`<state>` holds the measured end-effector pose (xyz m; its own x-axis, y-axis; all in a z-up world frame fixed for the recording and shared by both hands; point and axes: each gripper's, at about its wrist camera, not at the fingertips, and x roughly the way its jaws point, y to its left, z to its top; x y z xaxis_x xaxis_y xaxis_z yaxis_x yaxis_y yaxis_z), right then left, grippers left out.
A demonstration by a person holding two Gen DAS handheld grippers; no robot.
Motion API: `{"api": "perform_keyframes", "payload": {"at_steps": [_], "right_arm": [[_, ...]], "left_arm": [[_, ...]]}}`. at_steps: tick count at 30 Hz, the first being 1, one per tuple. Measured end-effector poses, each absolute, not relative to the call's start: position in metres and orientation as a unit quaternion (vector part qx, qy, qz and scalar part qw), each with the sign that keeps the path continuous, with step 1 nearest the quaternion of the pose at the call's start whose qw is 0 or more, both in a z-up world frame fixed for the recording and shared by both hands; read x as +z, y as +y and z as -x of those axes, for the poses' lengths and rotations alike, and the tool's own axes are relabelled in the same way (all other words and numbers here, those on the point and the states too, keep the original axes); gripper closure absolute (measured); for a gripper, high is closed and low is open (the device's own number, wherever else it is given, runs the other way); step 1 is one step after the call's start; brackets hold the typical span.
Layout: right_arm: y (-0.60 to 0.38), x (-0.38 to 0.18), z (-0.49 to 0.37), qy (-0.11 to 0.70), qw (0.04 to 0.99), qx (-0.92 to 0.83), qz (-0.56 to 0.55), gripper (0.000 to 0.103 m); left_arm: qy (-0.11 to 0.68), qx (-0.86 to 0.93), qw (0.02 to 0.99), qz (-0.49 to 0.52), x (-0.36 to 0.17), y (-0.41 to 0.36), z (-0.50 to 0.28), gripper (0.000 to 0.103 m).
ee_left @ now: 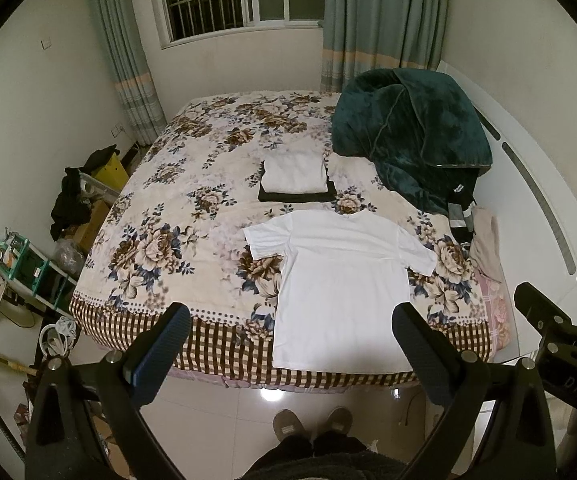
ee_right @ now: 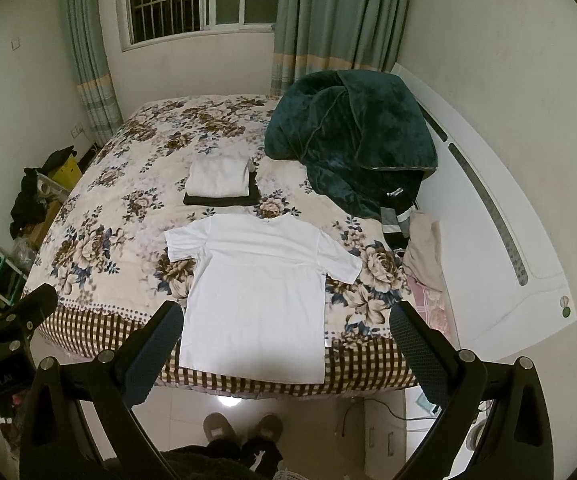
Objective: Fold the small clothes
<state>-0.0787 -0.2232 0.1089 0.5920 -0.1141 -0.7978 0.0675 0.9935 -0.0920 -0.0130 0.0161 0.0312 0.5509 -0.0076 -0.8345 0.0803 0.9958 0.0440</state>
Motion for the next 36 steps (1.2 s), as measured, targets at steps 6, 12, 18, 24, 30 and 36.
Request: {"api": "perform_keyframes", "payload": {"at_steps": [6, 12, 18, 24, 30, 36], "right_arm": [[-0.221, 0.11, 0.079, 0.449, 0.892, -0.051, 0.026, 0.0], [-0.219, 0.11, 0.08, 0.449, 0.892, -0.051, 0.027, 0.0], [-0.217, 0.11, 0.081, 0.451, 0.89, -0.052, 0.026, 0.0], [-0.242, 0.073, 0.03, 0.468, 0.879, -0.089, 0.002, 0.0], [-0.329, -0.034, -0.041, 0.491, 0.848, -0.189, -0.061, 0.0], [-0.464, -0.204, -0.118, 0.543, 0.773, -0.241, -0.224, 0.0]], "left_arm": [[0.473, -0.027, 0.88, -0.037, 0.032, 0.017, 0.009, 0.0], [0.474, -0.027, 0.88, -0.035, 0.034, 0.017, -0.003, 0.0], [0.47, -0.025, 0.881, -0.036, 0.033, 0.019, 0.003, 0.0], [0.448, -0.003, 0.893, -0.053, 0.002, 0.02, -0.046, 0.0], [0.477, 0.011, 0.876, -0.071, -0.097, 0.01, -0.124, 0.0], [0.563, 0.024, 0.822, -0.075, -0.224, -0.027, -0.209, 0.0]]}}
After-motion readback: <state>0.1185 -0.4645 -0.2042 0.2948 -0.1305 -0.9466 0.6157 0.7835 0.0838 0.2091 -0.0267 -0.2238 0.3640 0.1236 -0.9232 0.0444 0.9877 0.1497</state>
